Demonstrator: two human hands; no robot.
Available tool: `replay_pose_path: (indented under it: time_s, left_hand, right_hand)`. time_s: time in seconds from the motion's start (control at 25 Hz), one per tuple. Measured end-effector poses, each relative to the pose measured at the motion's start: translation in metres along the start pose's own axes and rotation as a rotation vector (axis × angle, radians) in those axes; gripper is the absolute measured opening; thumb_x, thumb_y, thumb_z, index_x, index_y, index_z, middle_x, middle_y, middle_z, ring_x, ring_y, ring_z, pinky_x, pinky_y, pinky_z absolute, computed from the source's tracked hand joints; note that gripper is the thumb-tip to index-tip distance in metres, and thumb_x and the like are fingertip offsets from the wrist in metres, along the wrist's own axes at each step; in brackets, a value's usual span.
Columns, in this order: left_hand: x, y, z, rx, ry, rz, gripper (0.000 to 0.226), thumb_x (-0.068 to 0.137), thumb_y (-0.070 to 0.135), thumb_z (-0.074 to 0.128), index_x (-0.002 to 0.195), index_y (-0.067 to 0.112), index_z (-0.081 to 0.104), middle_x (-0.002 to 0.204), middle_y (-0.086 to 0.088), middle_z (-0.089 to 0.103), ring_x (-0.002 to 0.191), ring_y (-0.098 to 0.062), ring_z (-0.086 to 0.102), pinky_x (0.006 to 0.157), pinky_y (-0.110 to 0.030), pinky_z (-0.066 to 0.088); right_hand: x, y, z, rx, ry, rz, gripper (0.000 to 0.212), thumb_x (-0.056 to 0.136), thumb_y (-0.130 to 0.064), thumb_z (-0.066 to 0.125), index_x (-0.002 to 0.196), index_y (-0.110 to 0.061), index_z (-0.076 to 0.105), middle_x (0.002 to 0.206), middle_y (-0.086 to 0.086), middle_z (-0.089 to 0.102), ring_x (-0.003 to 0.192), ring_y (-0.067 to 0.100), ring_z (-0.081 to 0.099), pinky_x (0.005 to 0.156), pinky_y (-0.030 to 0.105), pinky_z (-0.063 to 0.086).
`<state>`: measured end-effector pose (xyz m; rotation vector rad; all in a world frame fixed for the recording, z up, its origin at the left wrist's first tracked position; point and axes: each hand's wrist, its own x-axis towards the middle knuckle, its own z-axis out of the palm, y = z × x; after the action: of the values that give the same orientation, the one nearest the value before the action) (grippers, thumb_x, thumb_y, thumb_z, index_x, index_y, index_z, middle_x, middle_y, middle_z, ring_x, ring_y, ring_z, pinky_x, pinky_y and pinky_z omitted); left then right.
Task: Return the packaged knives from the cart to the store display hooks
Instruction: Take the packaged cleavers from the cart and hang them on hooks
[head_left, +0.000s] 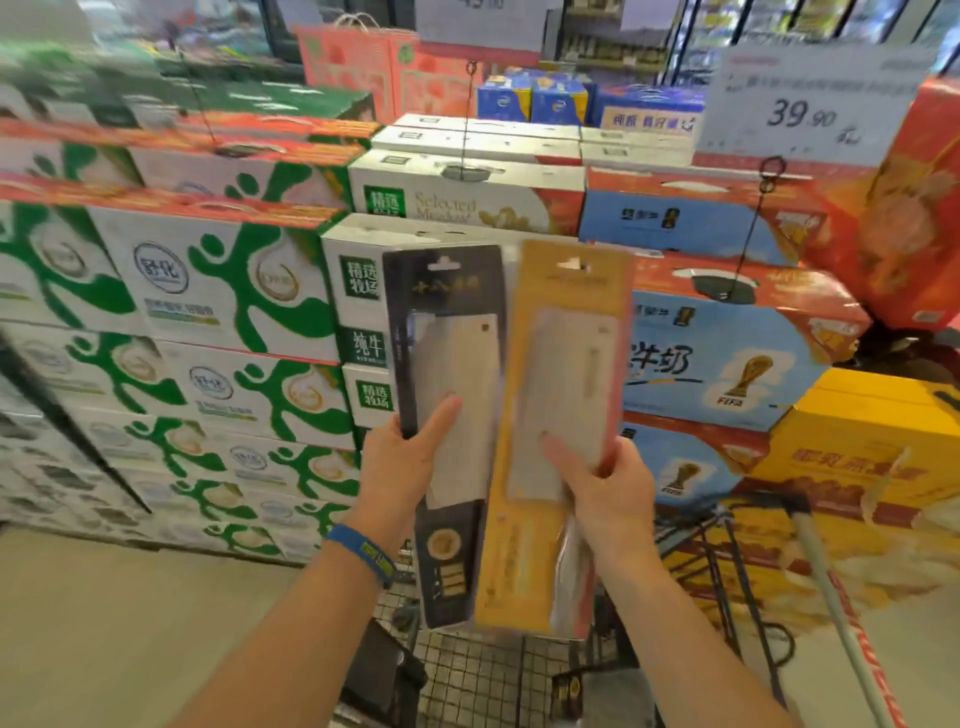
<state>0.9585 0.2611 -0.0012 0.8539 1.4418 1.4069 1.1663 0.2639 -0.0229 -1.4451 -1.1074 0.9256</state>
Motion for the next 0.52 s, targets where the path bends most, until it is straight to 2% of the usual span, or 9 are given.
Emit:
replay_pose_path:
  time_s: [0.08, 0.2, 0.24, 0.32, 0.4, 0.48, 0.52]
  left_hand:
    - [0.006, 0.001, -0.029, 0.038, 0.075, -0.01, 0.056, 0.058, 0.072, 0.077, 0.091, 0.028, 0.074, 0.093, 0.005, 0.077, 0.093, -0.02, 0.073, 0.088, -0.049, 0.058]
    - [0.012, 0.0, -0.062, 0.077, 0.088, -0.017, 0.073, 0.057, 0.074, 0.078, 0.099, 0.015, 0.071, 0.096, -0.012, 0.075, 0.093, -0.032, 0.071, 0.087, -0.055, 0.057]
    - [0.013, -0.001, -0.068, 0.045, 0.077, -0.02, 0.073, 0.057, 0.071, 0.08, 0.1, 0.013, 0.07, 0.097, -0.014, 0.075, 0.092, -0.033, 0.072, 0.084, -0.054, 0.058]
    - [0.016, -0.004, -0.079, -0.005, 0.055, -0.052, 0.065, 0.058, 0.063, 0.081, 0.101, 0.016, 0.069, 0.091, -0.007, 0.077, 0.084, -0.025, 0.074, 0.071, -0.044, 0.062]
    - [0.021, -0.01, -0.084, -0.023, 0.018, -0.083, 0.055, 0.065, 0.057, 0.081, 0.102, 0.019, 0.068, 0.08, 0.002, 0.077, 0.071, -0.016, 0.074, 0.059, -0.033, 0.06]
    - [0.027, -0.023, -0.081, -0.006, -0.042, -0.097, 0.045, 0.074, 0.05, 0.08, 0.101, 0.016, 0.068, 0.07, 0.003, 0.074, 0.062, -0.013, 0.072, 0.054, -0.028, 0.057]
    - [0.029, -0.03, -0.077, 0.002, -0.077, -0.1, 0.039, 0.078, 0.045, 0.079, 0.1, 0.015, 0.068, 0.072, 0.002, 0.075, 0.063, -0.014, 0.072, 0.054, -0.028, 0.056]
  right_hand:
    - [0.005, 0.004, -0.002, 0.047, 0.156, 0.058, 0.061, 0.059, -0.072, 0.082, 0.096, -0.027, 0.065, 0.084, -0.011, 0.074, 0.077, 0.006, 0.071, 0.061, 0.024, 0.055]
    - [0.01, 0.003, -0.001, 0.045, 0.203, 0.087, 0.062, 0.059, -0.072, 0.081, 0.097, -0.026, 0.064, 0.09, -0.012, 0.072, 0.077, 0.007, 0.07, 0.061, 0.025, 0.053]
    - [0.009, 0.003, 0.0, 0.046, 0.203, 0.079, 0.062, 0.057, -0.073, 0.081, 0.094, -0.028, 0.064, 0.086, -0.013, 0.073, 0.073, 0.006, 0.071, 0.059, 0.022, 0.053]
    - [0.003, 0.002, 0.004, 0.066, 0.209, 0.078, 0.06, 0.056, -0.073, 0.082, 0.093, -0.028, 0.065, 0.082, -0.013, 0.075, 0.072, 0.001, 0.072, 0.056, 0.018, 0.054]
    - [-0.004, 0.003, 0.002, 0.077, 0.233, 0.114, 0.055, 0.063, -0.07, 0.082, 0.092, -0.026, 0.067, 0.081, -0.011, 0.076, 0.071, 0.004, 0.073, 0.057, 0.021, 0.055]
    - [-0.015, 0.007, -0.006, 0.055, 0.278, 0.147, 0.057, 0.065, -0.072, 0.078, 0.09, -0.022, 0.069, 0.078, -0.01, 0.077, 0.07, 0.008, 0.074, 0.056, 0.025, 0.056]
    - [-0.024, 0.01, -0.012, 0.033, 0.298, 0.143, 0.06, 0.063, -0.075, 0.077, 0.09, -0.021, 0.07, 0.079, -0.012, 0.077, 0.07, 0.007, 0.074, 0.055, 0.024, 0.057]
